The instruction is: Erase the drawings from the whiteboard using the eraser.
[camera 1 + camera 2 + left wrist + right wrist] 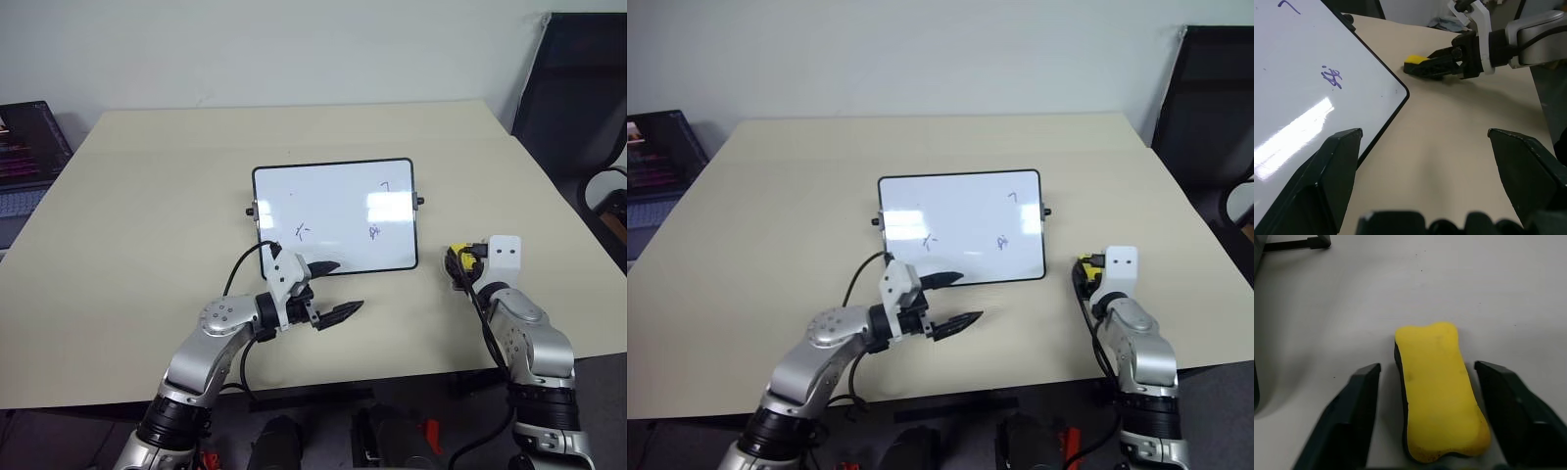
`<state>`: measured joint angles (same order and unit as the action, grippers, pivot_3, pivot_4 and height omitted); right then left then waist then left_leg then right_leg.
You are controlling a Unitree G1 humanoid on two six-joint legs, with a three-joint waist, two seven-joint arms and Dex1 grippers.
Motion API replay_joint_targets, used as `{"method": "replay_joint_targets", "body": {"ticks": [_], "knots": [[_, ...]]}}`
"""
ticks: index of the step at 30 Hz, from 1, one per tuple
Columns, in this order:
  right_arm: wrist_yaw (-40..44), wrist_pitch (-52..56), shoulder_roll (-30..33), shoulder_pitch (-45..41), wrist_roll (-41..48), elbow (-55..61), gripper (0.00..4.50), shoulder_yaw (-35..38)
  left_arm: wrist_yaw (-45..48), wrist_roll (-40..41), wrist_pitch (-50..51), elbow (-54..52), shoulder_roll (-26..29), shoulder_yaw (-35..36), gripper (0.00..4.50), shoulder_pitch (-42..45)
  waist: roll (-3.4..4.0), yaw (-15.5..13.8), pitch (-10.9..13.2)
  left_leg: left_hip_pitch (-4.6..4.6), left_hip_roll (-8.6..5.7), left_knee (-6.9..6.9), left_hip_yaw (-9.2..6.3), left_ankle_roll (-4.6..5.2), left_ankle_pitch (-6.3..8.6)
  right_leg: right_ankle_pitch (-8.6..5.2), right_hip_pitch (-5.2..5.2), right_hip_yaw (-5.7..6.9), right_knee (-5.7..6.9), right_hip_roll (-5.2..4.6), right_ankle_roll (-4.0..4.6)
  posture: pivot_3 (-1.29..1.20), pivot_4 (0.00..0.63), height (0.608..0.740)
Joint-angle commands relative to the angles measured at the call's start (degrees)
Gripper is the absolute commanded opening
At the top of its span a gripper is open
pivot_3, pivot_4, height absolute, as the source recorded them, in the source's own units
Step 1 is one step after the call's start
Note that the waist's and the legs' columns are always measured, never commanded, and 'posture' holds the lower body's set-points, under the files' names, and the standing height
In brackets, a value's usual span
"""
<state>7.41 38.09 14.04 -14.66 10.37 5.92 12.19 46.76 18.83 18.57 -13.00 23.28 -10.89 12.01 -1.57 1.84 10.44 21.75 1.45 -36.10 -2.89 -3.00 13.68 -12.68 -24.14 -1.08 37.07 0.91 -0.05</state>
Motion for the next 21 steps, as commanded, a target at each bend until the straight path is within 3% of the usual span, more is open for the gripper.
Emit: {"method": "replay_joint_targets", "body": {"ticks": [1, 3, 15, 21], "knots": [[-0.2, -0.3, 0.3, -0.5, 0.7, 0.5, 1.79, 1.1, -0.7, 0.4, -0.5, -2.2, -0.5, 0.7, 4.5, 0.7, 0.0, 0.0, 0.0, 0.0, 0.0, 0.0, 0.0, 0.0, 0.0, 0.0, 0.0, 0.0, 0.0, 0.0, 0.0, 0.0, 0.15, 0.74], [-0.4, -0.3, 0.3, -0.8, 0.6, 0.3, 1.24, 1.2, -1.0, 0.5, -0.4, -1.9, -0.8, 0.8, 4.5, 0.8, 0.0, 0.0, 0.0, 0.0, 0.0, 0.0, 0.0, 0.0, 0.0, 0.0, 0.0, 0.0, -0.01, 0.0, 0.0, 0.0, 0.15, 0.74], [-1.4, -1.0, 0.2, -1.0, 0.0, 0.9, 1.22, 0.9, -2.3, -0.4, -1.4, -1.1, -1.0, 1.2, 4.5, 1.0, 0.0, 0.0, 0.0, 0.0, 0.0, 0.0, 0.0, 0.0, 0.0, 0.0, 0.01, 0.0, 0.0, 0.0, 0.0, 0.0, 0.15, 0.74], [1.4, -8.5, 2.7, 1.9, -2.8, 4.2, 1.22, -2.9, -7.9, -5.0, -5.8, 1.1, -2.6, 1.9, 4.5, 0.8, 0.0, 0.0, 0.0, 0.0, 0.0, 0.01, 0.0, 0.0, 0.0, 0.01, 0.0, -0.01, -0.02, 0.0, -0.01, 0.0, 0.15, 0.74]]}}
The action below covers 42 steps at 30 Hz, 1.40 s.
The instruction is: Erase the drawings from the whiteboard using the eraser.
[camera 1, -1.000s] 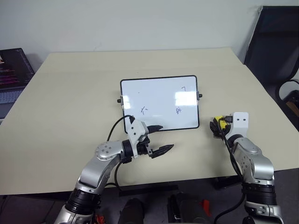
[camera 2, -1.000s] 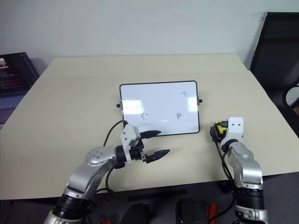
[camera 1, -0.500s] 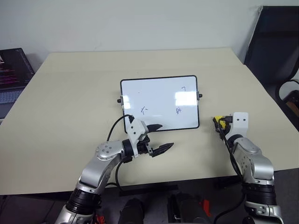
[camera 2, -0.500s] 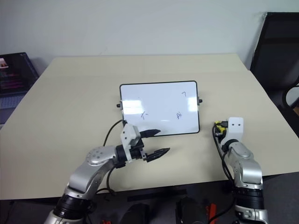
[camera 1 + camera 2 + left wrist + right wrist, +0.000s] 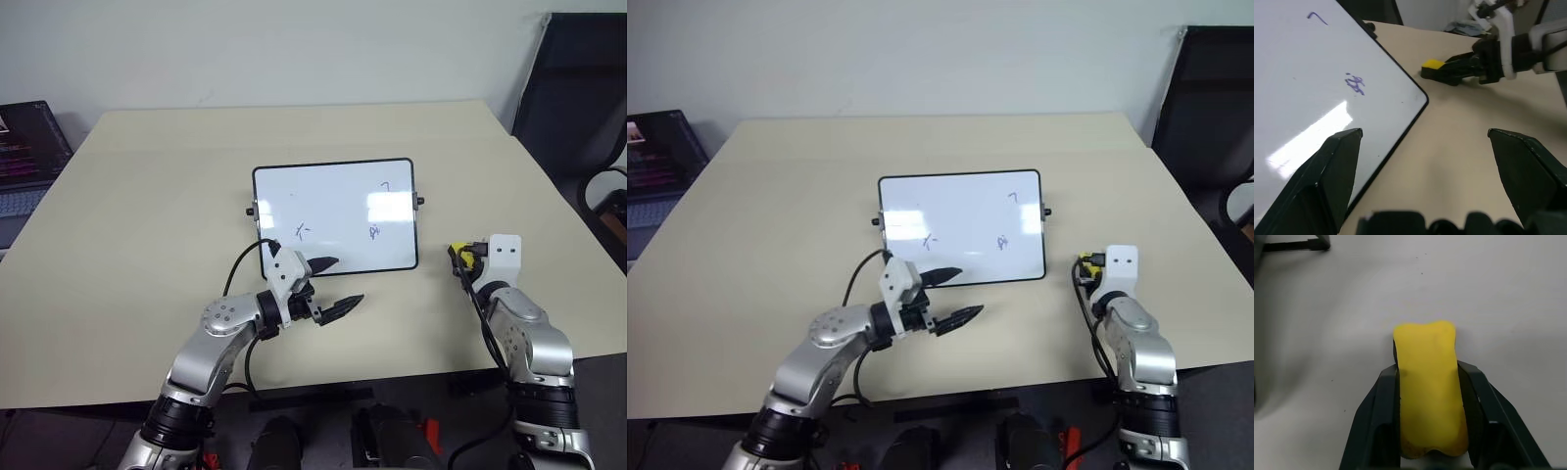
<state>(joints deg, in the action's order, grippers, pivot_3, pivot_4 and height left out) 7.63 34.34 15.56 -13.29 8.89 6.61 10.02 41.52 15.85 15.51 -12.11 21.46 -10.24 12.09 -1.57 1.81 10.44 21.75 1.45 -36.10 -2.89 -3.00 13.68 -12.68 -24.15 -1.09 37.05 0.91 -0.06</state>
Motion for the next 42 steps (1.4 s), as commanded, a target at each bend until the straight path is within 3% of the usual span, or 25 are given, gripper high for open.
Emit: {"method": "replay_joint_targets", "body": {"ticks": [1, 13, 31, 42], "knots": [[1.5, -5.8, 1.4, 0.8, -1.6, 3.8, 1.22, -1.1, -3.5, -2.7, -3.1, 0.5, -1.1, 1.3, 4.5, 0.7, 0.0, 0.0, 0.0, 0.0, 0.0, 0.0, 0.0, 0.0, 0.0, 0.0, 0.0, 0.0, 0.0, 0.0, 0.0, 0.0, 0.15, 0.74], [6.5, -15.9, 2.2, 2.2, -3.1, 8.4, 1.22, -5.5, -6.3, -6.9, -5.9, 3.3, -3.4, -0.7, 4.5, -1.0, 0.0, 0.0, 0.0, 0.0, 0.0, 0.0, 0.0, 0.0, 0.0, 0.01, 0.0, 0.01, -0.02, 0.0, -0.02, 0.0, 0.15, 0.74], [13.1, -22.9, 3.2, -1.8, -3.4, 2.9, 1.22, -9.6, -9.3, -10.8, -8.4, 8.5, -3.1, 1.0, 4.5, 1.5, 0.0, -0.1, 0.0, -0.02, 0.0, -0.01, -0.01, 0.0, 0.0, 0.02, 0.01, 0.03, 0.0, 0.01, -0.03, 0.0, 0.15, 0.74], [12.2, -22.6, -3.3, -14.5, -4.9, -10.6, 1.22, -13.7, -9.3, -11.4, -10.5, 11.7, -5.1, -0.2, 4.5, 4.0, 0.0, -0.1, 0.0, -0.05, 0.02, -0.01, -0.02, 0.0, 0.0, 0.04, 0.01, 0.04, 0.04, 0.02, -0.02, 0.0, 0.15, 0.74]]}}
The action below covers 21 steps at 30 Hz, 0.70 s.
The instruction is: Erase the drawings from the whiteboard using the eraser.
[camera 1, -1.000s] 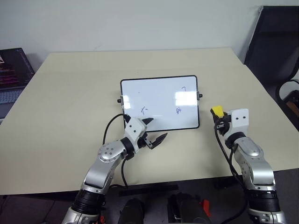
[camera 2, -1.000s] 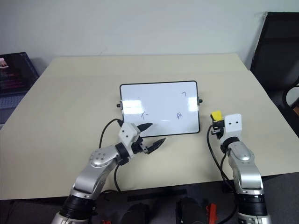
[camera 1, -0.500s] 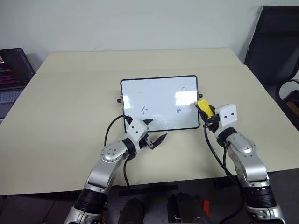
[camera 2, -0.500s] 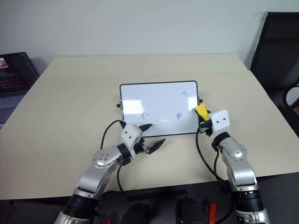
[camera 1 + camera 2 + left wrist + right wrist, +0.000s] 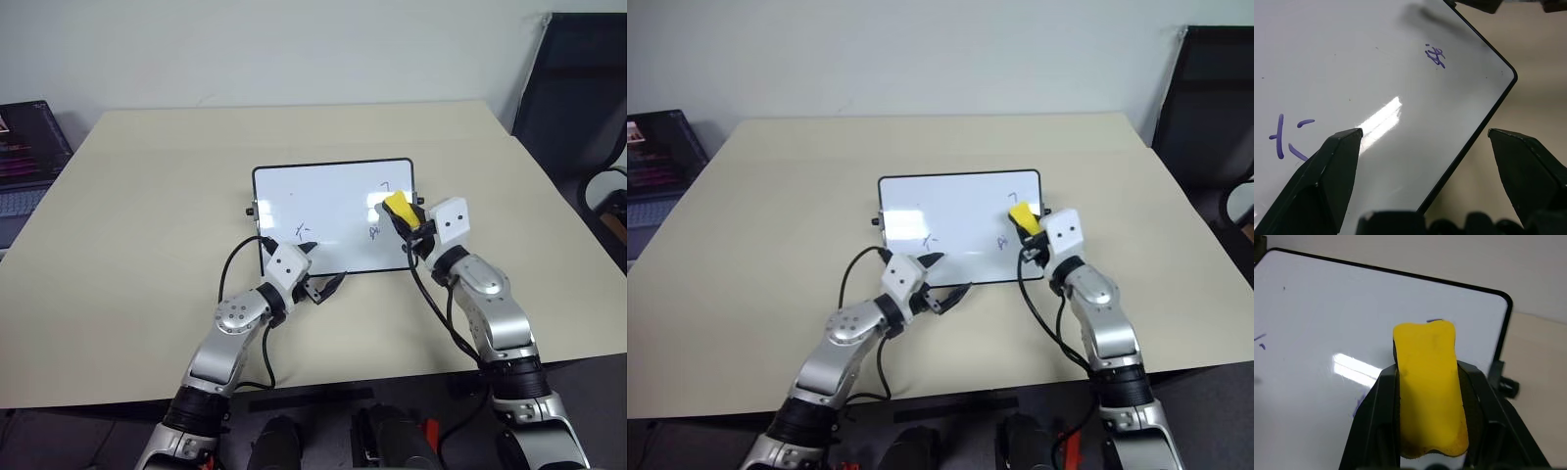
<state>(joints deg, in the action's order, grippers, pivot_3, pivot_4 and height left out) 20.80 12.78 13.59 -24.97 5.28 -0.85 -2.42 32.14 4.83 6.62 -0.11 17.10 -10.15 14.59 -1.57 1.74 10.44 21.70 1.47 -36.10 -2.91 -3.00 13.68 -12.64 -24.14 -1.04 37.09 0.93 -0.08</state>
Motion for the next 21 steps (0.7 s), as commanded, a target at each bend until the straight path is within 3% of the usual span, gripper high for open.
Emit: {"method": "replay_joint_targets", "body": {"ticks": [1, 13, 21], "knots": [[-1.2, -1.2, -1.7, -3.5, -1.6, -4.1, 1.22, -1.5, 0.0, -0.5, -1.7, -0.2, -0.8, -0.3, 4.5, 1.6, 0.0, 0.0, 0.0, 0.03, -0.01, 0.0, 0.01, 0.0, 0.0, 0.01, -0.02, -0.01, -0.01, 0.0, 0.0, 0.0, 0.15, 0.74], [-2.1, 1.5, -3.9, -3.0, -2.0, -5.6, 1.22, -2.3, -0.3, -0.8, -4.8, 0.7, -2.6, -0.5, 4.5, 2.8, 0.0, 0.0, 0.0, 0.0, 0.01, -0.02, 0.0, 0.0, 0.0, 0.03, -0.01, -0.02, 0.08, 0.0, -0.01, 0.0, 0.15, 0.74], [-1.2, 8.2, -0.2, 2.1, -4.6, -0.2, 1.22, -5.0, -0.4, -0.7, -4.3, 0.6, -2.5, -0.1, 4.5, 3.3, 0.0, 0.0, -0.1, -0.04, 0.0, -0.05, 0.0, 0.0, 0.0, 0.03, 0.06, -0.02, 0.08, 0.0, -0.01, 0.0, 0.15, 0.74]]}}
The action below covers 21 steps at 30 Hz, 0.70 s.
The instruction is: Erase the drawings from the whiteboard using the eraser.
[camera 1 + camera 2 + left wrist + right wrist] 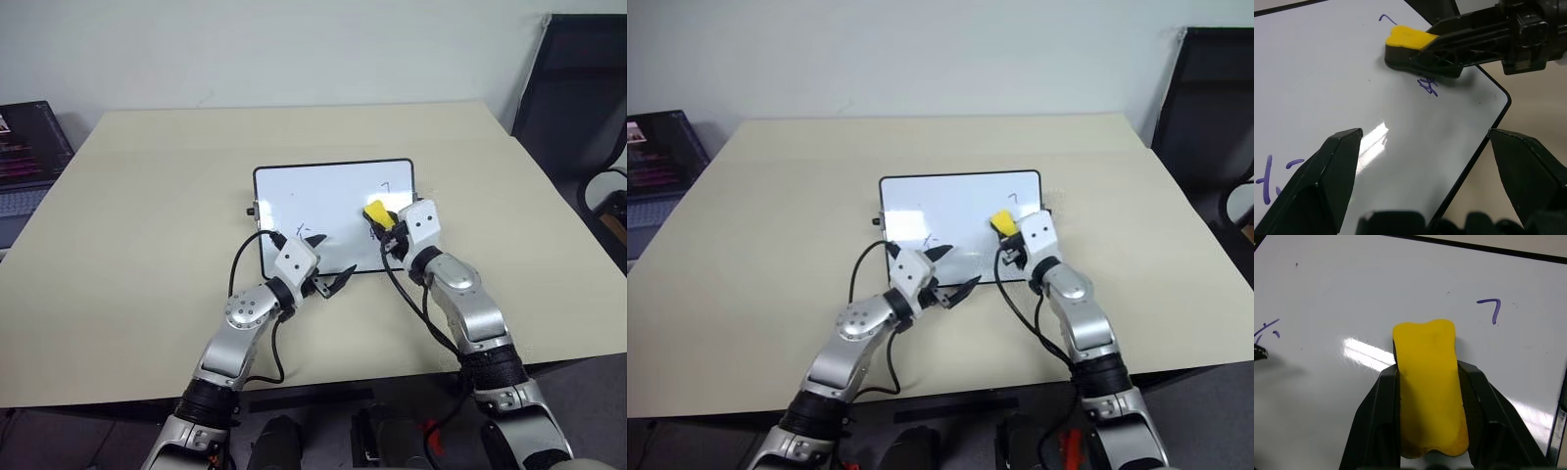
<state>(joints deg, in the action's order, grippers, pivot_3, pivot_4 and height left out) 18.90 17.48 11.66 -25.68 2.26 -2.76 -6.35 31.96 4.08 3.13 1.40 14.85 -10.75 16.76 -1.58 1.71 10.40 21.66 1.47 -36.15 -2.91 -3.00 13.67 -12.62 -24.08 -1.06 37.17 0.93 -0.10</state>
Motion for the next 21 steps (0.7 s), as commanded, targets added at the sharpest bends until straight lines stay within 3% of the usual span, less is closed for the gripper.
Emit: {"method": "replay_joint_targets", "body": {"ticks": [1, 12, 21], "knots": [[0.8, 4.0, 2.3, 3.6, -1.7, 2.6, 1.22, -1.2, -0.2, 0.1, -0.8, -0.8, -0.3, 0.5, 4.5, 1.4, -0.01, 0.0, 0.0, 0.0, 0.0, 0.0, 0.0, 0.0, 0.0, 0.0, 0.0, -0.01, 0.0, 0.0, 0.0, 0.0, 0.15, 0.74], [2.4, 6.8, 7.6, 11.2, -2.6, 8.8, 1.22, -1.1, -0.2, 0.3, -0.9, 0.9, 0.0, 1.4, 4.5, 2.5, -0.03, 0.1, -0.1, -0.25, 0.0, -0.06, 0.02, 0.01, -0.01, -0.01, 0.35, 0.0, -0.06, 0.0, 0.01, 0.0, 0.15, 0.74], [-1.4, -0.8, 3.3, 2.3, -2.4, 3.7, 1.22, -0.1, 0.3, 0.2, -1.1, 0.8, -0.2, 0.8, 4.5, 2.3, -0.04, 0.2, -0.1, -0.67, 0.02, -0.05, 0.1, 0.01, -0.01, -0.21, 0.56, -0.05, -0.14, 0.0, 0.33, 0.0, 0.15, 0.74]]}}
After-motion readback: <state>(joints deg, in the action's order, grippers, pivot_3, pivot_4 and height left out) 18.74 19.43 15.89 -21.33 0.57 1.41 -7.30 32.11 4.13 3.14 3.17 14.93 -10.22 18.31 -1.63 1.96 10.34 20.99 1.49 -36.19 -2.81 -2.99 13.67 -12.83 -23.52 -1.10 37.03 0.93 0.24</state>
